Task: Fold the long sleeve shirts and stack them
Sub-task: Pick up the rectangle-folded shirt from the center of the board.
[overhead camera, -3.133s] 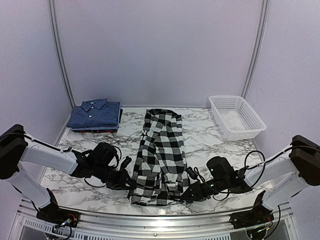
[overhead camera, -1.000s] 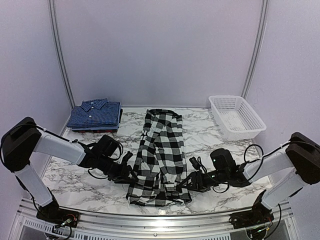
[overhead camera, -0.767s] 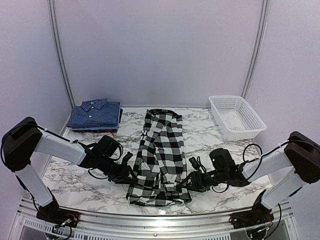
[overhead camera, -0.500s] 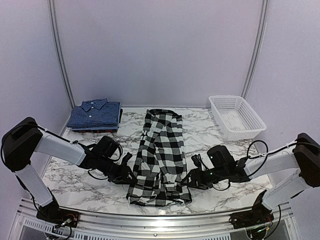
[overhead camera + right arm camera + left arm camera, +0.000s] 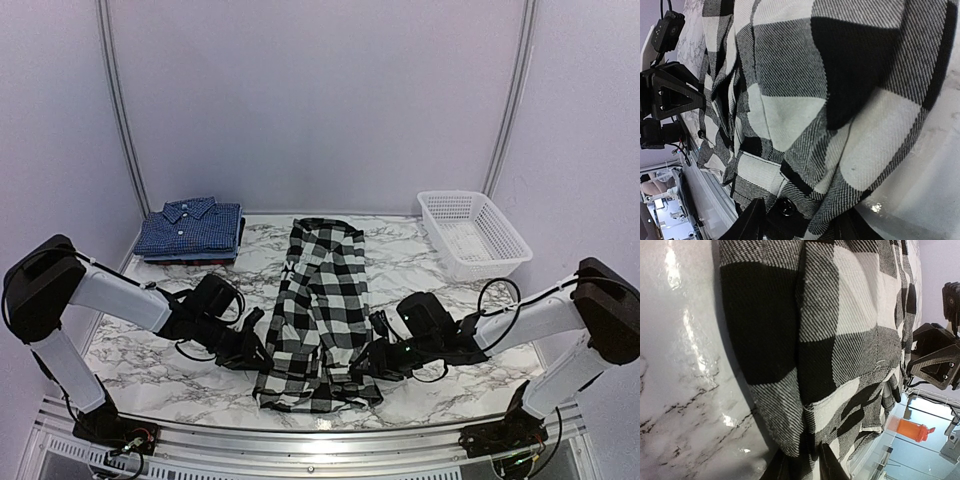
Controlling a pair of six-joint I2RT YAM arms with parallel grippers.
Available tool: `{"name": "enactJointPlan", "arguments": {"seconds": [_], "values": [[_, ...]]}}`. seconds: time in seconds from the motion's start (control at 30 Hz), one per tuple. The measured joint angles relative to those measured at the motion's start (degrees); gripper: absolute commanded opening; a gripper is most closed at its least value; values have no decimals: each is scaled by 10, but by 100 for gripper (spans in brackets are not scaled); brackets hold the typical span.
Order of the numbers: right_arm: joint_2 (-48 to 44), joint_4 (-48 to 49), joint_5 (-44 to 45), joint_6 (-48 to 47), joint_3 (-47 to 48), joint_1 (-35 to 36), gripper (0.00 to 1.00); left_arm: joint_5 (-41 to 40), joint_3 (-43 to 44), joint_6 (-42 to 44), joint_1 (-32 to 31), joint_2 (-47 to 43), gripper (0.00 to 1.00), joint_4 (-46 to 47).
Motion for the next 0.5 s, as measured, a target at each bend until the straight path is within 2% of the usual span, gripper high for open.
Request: {"name": "enactJointPlan", "arguments": {"seconds": [0.07, 0.27, 0.5], "values": [[0, 0, 3, 6, 0, 2, 41, 0, -2, -1, 0, 0, 20, 3], [5, -7, 12, 11, 0, 3, 16, 0, -2, -8, -9, 0, 16, 9], [11, -6, 10, 12, 2, 3, 0, 9, -2, -25, -12, 0, 8, 24]]}}
